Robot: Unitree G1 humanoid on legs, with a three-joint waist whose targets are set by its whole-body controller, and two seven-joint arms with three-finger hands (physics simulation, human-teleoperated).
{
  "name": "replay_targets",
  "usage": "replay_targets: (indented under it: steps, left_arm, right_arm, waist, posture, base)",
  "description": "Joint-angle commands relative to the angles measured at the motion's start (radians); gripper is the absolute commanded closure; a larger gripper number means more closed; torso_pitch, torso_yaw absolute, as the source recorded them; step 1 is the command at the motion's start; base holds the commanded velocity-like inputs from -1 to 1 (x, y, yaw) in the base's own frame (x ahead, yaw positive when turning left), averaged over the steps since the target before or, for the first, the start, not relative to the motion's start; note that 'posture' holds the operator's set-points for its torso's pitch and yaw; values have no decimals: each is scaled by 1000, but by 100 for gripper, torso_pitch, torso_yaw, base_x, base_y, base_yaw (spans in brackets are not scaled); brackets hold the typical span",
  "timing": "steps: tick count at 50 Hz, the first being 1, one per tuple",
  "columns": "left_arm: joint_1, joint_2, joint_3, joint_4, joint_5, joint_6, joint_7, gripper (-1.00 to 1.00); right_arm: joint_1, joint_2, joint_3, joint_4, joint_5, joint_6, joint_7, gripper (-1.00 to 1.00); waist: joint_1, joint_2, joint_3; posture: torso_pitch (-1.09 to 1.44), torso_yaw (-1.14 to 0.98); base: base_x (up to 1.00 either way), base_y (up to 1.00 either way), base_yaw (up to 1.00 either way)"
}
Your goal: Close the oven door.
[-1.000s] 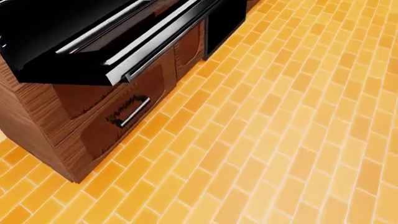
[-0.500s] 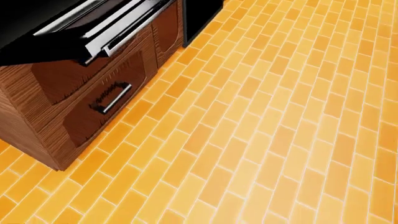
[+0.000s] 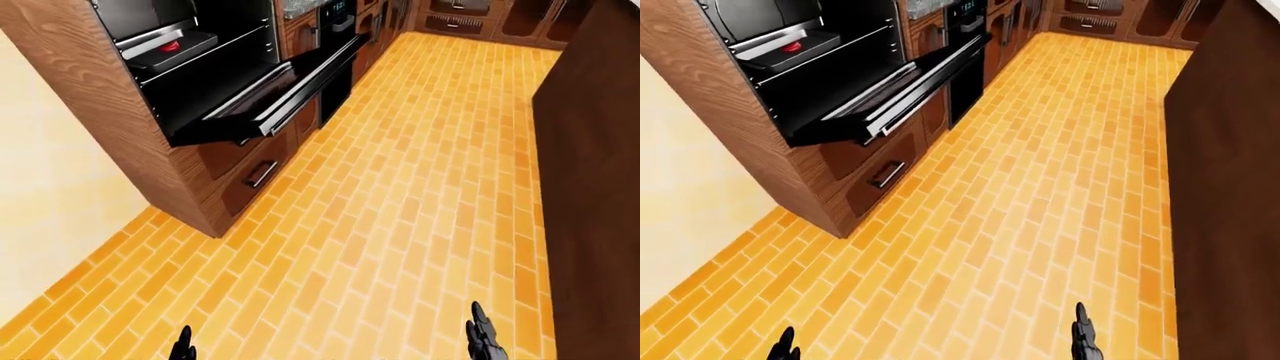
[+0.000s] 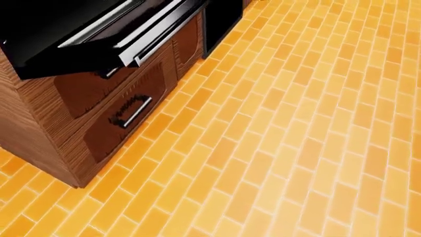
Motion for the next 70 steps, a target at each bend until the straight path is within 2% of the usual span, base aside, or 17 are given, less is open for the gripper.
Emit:
replay_targets:
  steps: [1,2,14,19,21,25,29,32,34,35,47,50,51,55,60,64,70]
  left_arm:
    - [-4,15,7,-12,-9,-19,5,-100]
    - [-3,15,6,-12,-7,-19,6,-100]
    - [-6,15,8,-12,-8,-17,2,-100]
    - [-5,16,9,-12,-9,-17,1,-100]
    - [-6,16,9,-12,-9,-17,1,-100]
    - [-6,16,9,-12,-9,-17,1,-100]
    - [-6,15,8,-12,-8,-18,2,-100]
    - [-5,15,8,-13,-9,-19,2,-100]
    - [-5,14,7,-13,-9,-19,3,-100]
    - [-5,14,7,-13,-9,-20,3,-100]
    - [-5,14,6,-13,-12,-20,2,-100]
    - [-6,14,7,-13,-12,-19,0,-100]
    - [-6,15,7,-13,-12,-19,1,-100]
    - [-7,14,6,-13,-12,-18,1,-100]
    - [-8,15,7,-13,-12,-16,0,-100]
    - [-8,16,7,-12,-11,-16,1,-100]
    - [-8,16,9,-13,-12,-17,-1,-100]
  right_arm:
    - [-4,0,-1,-9,12,-16,11,-100]
    - [-4,1,-1,-9,17,-15,17,-100]
    - [-9,3,5,-9,24,-10,18,-100]
    - [-8,2,5,-9,24,-12,19,-100]
    - [-9,2,5,-9,25,-11,19,-100]
    - [-8,4,6,-9,23,-13,17,-100]
    - [-8,4,7,-9,23,-13,19,-100]
    - [-8,5,7,-9,23,-14,20,-100]
    - [-7,5,7,-9,23,-15,19,-100]
    - [-7,4,7,-9,23,-15,20,-100]
    - [-6,4,7,-9,24,-15,20,-100]
    - [-5,4,10,-8,18,-17,16,-100]
    - [-6,4,10,-9,18,-16,15,-100]
    - [-5,4,12,-9,15,-17,12,-100]
    - [-6,4,14,-9,12,-17,10,-100]
    - [-5,5,15,-9,8,-18,7,-100]
    - [-5,3,15,-9,6,-18,7,-100]
  waist:
    - [5,24,-4]
    - [3,-21,6]
    - [3,-82,11]
    - [1,-149,7]
    - [-8,-111,9]
    - [-13,-118,4]
    - [-10,-85,15]
    - [-10,-35,14]
    - [-4,34,-5]
    - [4,-1,1]
    - [-1,-100,14]
    - [-6,-170,0]
    - [-17,-125,11]
    - [-17,-125,3]
    - [-10,-75,14]
    - [-6,30,-3]
    - [5,-29,9]
  posture:
    - [0,0]
    - [0,0]
    - [0,0]
    - [0,0]
    - [0,0]
    - [0,0]
    - [0,0]
    - [0,0]
    - [0,0]
    - [0,0]
    - [0,0]
    - [0,0]
    - [0,0]
    - [0,0]
    - [0,0]
    - [0,0]
    - [0,0]
  base:
    - [0,24,0]
    - [0,24,0]
    - [0,25,0]
    - [0,22,0]
    - [0,21,0]
    - [0,21,0]
    - [0,21,0]
    - [0,21,0]
    - [0,21,0]
    - [0,20,0]
    - [0,21,0]
    - [0,21,0]
    - [0,21,0]
    - [0,20,0]
    - [0,21,0]
    - [0,20,0]
    - [0,20,0]
